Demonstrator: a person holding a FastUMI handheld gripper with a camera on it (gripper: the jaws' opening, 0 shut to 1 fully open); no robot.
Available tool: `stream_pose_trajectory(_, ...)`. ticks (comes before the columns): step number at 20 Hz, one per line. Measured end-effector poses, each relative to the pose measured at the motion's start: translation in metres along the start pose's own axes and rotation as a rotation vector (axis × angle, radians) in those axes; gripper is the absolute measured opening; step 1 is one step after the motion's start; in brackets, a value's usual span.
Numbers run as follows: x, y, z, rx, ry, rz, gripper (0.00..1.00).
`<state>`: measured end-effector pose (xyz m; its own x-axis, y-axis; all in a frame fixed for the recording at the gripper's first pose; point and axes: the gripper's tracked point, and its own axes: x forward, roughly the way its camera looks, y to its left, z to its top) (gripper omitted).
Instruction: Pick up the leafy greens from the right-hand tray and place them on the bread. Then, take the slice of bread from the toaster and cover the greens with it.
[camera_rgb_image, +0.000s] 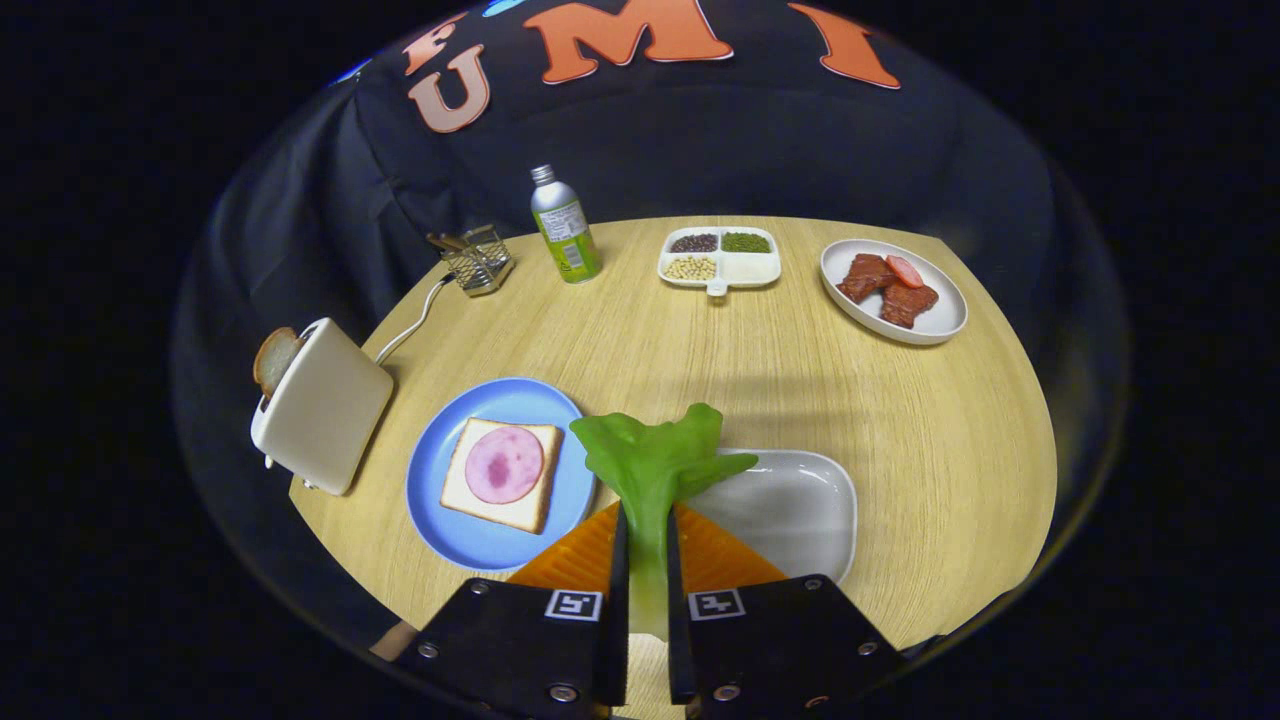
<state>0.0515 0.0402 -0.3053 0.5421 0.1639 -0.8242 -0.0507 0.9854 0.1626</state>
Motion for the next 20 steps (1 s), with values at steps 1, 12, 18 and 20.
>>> stream_pose_trajectory(1,0.0,0.009,0.003,-0.008,-0.003,0.008,0.17)
stream_pose_trajectory(12,0.023,0.086,0.019,-0.068,0.017,0.059,0.17)
stream_pose_trajectory(18,0.036,0.111,0.02,-0.097,0.042,0.058,0.17)
stream_pose_trajectory(20,0.044,0.113,0.018,-0.101,0.056,0.044,0.17)
